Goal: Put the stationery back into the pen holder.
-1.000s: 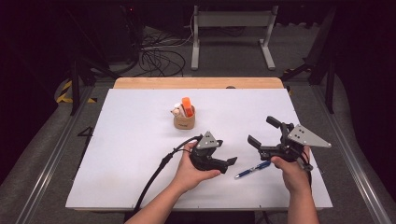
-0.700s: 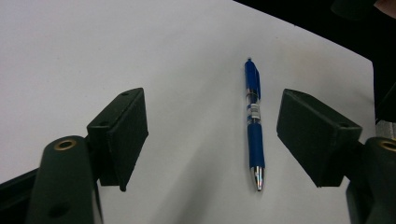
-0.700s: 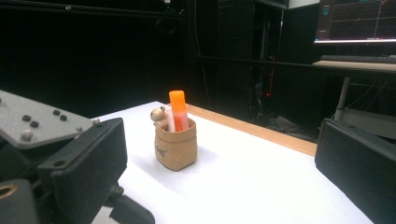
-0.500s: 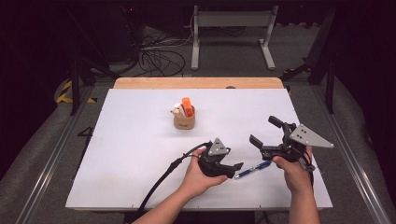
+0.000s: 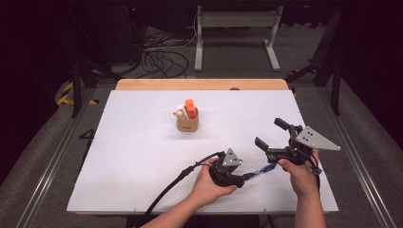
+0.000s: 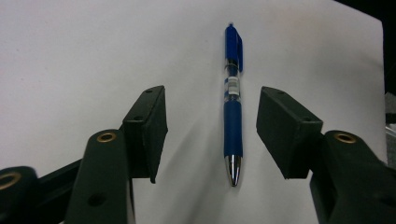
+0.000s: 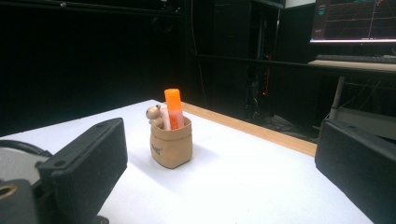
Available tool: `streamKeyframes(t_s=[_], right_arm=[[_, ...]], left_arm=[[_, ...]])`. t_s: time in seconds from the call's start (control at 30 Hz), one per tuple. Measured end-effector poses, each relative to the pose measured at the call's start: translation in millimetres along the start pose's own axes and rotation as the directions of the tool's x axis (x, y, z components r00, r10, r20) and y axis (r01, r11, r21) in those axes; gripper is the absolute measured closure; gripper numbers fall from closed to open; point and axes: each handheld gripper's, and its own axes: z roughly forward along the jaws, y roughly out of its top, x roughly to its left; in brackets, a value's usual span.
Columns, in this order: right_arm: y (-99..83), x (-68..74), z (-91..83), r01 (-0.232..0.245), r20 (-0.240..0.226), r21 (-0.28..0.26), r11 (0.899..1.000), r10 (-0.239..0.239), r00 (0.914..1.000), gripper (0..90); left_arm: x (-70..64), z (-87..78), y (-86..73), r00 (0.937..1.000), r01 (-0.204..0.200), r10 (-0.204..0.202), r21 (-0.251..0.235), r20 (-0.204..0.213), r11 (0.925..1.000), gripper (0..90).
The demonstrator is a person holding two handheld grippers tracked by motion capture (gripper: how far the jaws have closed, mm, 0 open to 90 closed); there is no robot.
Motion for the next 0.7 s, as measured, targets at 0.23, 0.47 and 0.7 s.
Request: streamKeyframes(t_s=[0.23, 0.47, 0.7], right_arm=[[0.0, 0.0, 0.0, 0.0, -0.001, 0.0, 1.0, 0.0, 1.0, 2.9], [-0.2, 0.5, 0.7, 0.0, -0.003, -0.001, 1.0, 0.0, 1.0, 2.9], [0.0, 0.4, 0.6, 0.003, -0.005, 0.001, 1.0, -0.003, 1.0, 2.9]], left_arm=[[-4.0, 3.7, -0.6, 0.9999, -0.011, 0.011, 0.032, 0.003, 0.9994, 49.6], [-9.1, 7.7, -0.9, 0.9992, -0.039, 0.039, 0.058, 0.002, 0.9976, 54.1], [-12.6, 10.3, 0.1, 0.9985, -0.052, 0.054, 0.104, -0.009, 0.9932, 58.4]])
